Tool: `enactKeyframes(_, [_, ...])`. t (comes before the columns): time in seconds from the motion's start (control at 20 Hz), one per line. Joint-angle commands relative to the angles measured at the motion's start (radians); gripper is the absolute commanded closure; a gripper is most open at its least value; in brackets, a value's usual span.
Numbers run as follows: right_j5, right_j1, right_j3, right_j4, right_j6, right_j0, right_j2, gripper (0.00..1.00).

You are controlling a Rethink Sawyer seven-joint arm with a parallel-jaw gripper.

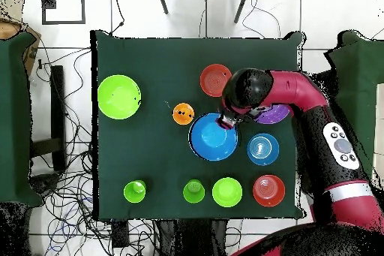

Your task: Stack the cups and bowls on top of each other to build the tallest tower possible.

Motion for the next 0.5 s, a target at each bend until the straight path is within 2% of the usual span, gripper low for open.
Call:
enactKeyframes(0.05, [0.036,-0.022,-0.063,0.095,0.034,0.045,0.026,1.0])
enactKeyframes(0.5, [0.078,-0.031,-0.123,0.177,0.086,0.096,-0.01,1.0])
